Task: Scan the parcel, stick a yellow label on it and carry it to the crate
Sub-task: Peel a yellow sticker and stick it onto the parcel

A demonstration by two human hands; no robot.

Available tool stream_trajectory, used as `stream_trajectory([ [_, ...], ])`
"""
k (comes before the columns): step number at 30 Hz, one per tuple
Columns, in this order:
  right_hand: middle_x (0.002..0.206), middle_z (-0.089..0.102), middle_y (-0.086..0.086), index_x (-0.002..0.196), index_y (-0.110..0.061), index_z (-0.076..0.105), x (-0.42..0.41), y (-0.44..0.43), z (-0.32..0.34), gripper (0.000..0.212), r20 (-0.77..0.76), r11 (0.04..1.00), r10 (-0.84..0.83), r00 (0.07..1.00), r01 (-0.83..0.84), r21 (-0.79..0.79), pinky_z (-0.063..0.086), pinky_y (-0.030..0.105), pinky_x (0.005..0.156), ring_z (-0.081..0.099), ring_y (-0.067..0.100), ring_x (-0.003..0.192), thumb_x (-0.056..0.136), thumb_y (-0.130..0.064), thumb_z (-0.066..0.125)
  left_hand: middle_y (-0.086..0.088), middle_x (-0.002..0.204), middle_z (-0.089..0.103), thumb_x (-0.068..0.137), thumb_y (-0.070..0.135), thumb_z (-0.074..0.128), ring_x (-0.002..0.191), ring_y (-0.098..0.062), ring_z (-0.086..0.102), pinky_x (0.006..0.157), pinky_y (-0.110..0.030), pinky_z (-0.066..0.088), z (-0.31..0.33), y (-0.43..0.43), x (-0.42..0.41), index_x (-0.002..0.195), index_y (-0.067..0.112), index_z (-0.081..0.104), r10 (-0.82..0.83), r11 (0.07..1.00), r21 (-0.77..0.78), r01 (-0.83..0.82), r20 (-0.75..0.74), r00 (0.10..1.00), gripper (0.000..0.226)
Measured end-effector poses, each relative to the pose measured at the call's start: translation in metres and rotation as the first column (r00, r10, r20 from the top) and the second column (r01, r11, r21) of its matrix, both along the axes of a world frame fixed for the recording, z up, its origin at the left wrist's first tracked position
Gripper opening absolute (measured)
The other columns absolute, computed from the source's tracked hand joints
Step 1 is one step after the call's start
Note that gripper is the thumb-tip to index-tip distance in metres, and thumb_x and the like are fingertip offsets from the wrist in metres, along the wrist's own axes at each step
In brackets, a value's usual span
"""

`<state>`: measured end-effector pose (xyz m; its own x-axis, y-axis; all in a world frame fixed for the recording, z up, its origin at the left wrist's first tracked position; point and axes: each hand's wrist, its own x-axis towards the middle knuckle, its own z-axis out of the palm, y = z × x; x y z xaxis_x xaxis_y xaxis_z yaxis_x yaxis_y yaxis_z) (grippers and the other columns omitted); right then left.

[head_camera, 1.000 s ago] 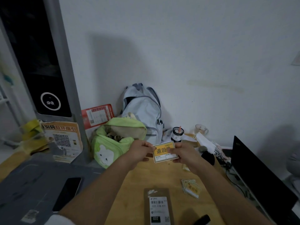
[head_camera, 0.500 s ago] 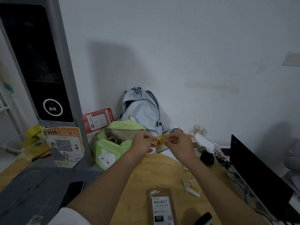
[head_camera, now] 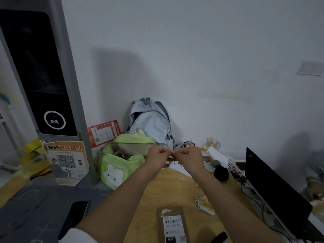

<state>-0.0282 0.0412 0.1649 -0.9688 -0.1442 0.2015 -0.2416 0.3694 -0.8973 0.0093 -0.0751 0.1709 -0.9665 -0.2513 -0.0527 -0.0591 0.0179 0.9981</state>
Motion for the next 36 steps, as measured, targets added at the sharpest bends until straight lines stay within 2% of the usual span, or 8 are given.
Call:
stream_trajectory([
  [3, 0.057, 0.069, 0.001, 0.073, -0.005, 0.078, 0.0, 0.002, 0.005, 0.012, 0.017, 1.0, -0.002, 1.0, 0.002, 0.014, 0.06, 0.041, 0.072, 0.069, 0.022, 0.065, 0.08, -0.01, 0.07, -0.009, 0.084, 0.071, 0.094, 0.011, 0.054, 0.083, -0.023, 0.068, 0.061, -0.028, 0.051, -0.001, 0.0, -0.001, 0.073, 0.013, 0.066, -0.003, 1.0, -0.011, 0.003, -0.006, 1.0, 0.025],
  [5, 0.054, 0.066, -0.004, 0.064, -0.012, 0.077, 0.001, 0.002, 0.008, 0.016, 0.033, 1.0, 0.001, 0.999, -0.002, 0.025, 0.059, 0.037, 0.069, 0.067, 0.02, 0.061, 0.077, -0.007, 0.069, -0.008, 0.081, 0.07, 0.094, 0.011, 0.055, 0.081, -0.023, 0.068, 0.06, -0.026, 0.051, -0.001, -0.001, -0.002, 0.073, 0.013, 0.066, -0.015, 1.0, -0.006, 0.015, -0.004, 1.0, 0.024],
  [8, 0.058, 0.069, 0.005, 0.054, -0.021, 0.069, 0.001, 0.004, 0.01, 0.027, 0.083, 1.0, 0.012, 0.996, -0.014, 0.026, 0.059, 0.039, 0.07, 0.071, 0.03, 0.068, 0.076, -0.005, 0.069, -0.004, 0.078, 0.07, 0.094, 0.012, 0.056, 0.074, -0.016, 0.068, 0.061, -0.025, 0.053, -0.004, -0.003, -0.003, 0.076, 0.013, 0.067, -0.06, 0.998, -0.006, 0.06, 0.018, 0.998, 0.021],
  [13, 0.064, 0.068, 0.009, 0.07, -0.006, 0.069, 0.004, 0.013, 0.012, 0.016, 0.247, 0.992, 0.128, 0.961, -0.118, -0.053, 0.054, 0.022, 0.054, 0.064, 0.014, 0.054, 0.081, 0.003, 0.063, -0.008, 0.081, 0.07, 0.092, 0.011, 0.058, 0.075, -0.017, 0.067, 0.06, -0.026, 0.055, -0.011, -0.013, -0.005, 0.088, 0.004, 0.071, -0.15, 0.988, -0.013, 0.151, 0.062, 0.987, 0.015],
  [18, 0.063, 0.068, 0.006, 0.07, -0.007, 0.068, 0.005, 0.016, 0.009, 0.019, 0.273, 0.991, 0.136, 0.952, -0.128, -0.048, 0.054, 0.018, 0.053, 0.064, 0.013, 0.054, 0.083, 0.005, 0.06, -0.009, 0.082, 0.07, 0.09, 0.01, 0.061, 0.074, -0.016, 0.067, 0.057, -0.023, 0.057, -0.015, -0.013, -0.003, 0.099, -0.006, 0.07, -0.176, 0.984, -0.017, 0.178, 0.063, 0.982, 0.02],
  [27, 0.064, 0.068, 0.004, 0.069, -0.011, 0.068, 0.008, 0.024, 0.009, 0.024, 0.241, 0.993, 0.115, 0.964, -0.112, -0.026, 0.048, 0.011, 0.047, 0.063, 0.006, 0.054, 0.088, 0.0, 0.058, -0.006, 0.081, 0.073, 0.087, 0.012, 0.065, 0.079, -0.016, 0.071, 0.066, -0.03, 0.059, -0.017, -0.011, -0.004, 0.09, 0.004, 0.073, -0.195, 0.981, -0.004, 0.195, 0.048, 0.98, 0.012],
  [31, 0.069, 0.069, 0.007, 0.074, -0.008, 0.071, 0.008, 0.025, 0.007, 0.019, 0.235, 0.993, 0.118, 0.965, -0.118, -0.013, 0.054, 0.015, 0.057, 0.064, 0.012, 0.06, 0.088, 0.0, 0.06, -0.007, 0.08, 0.073, 0.087, 0.009, 0.065, 0.082, -0.02, 0.071, 0.067, -0.031, 0.059, -0.02, -0.008, -0.005, 0.082, 0.007, 0.073, -0.2, 0.98, 0.008, 0.199, 0.041, 0.979, 0.009],
  [36, 0.066, 0.069, 0.009, 0.079, -0.001, 0.072, 0.006, 0.024, 0.005, 0.011, 0.289, 0.995, 0.069, 0.955, -0.045, -0.092, 0.055, 0.017, 0.055, 0.064, 0.014, 0.058, 0.084, 0.001, 0.062, -0.007, 0.077, 0.073, 0.086, 0.008, 0.067, 0.077, -0.018, 0.07, 0.067, -0.03, 0.06, -0.02, -0.005, -0.006, 0.078, 0.008, 0.072, -0.178, 0.983, 0.059, 0.176, 0.029, 0.984, 0.01],
])
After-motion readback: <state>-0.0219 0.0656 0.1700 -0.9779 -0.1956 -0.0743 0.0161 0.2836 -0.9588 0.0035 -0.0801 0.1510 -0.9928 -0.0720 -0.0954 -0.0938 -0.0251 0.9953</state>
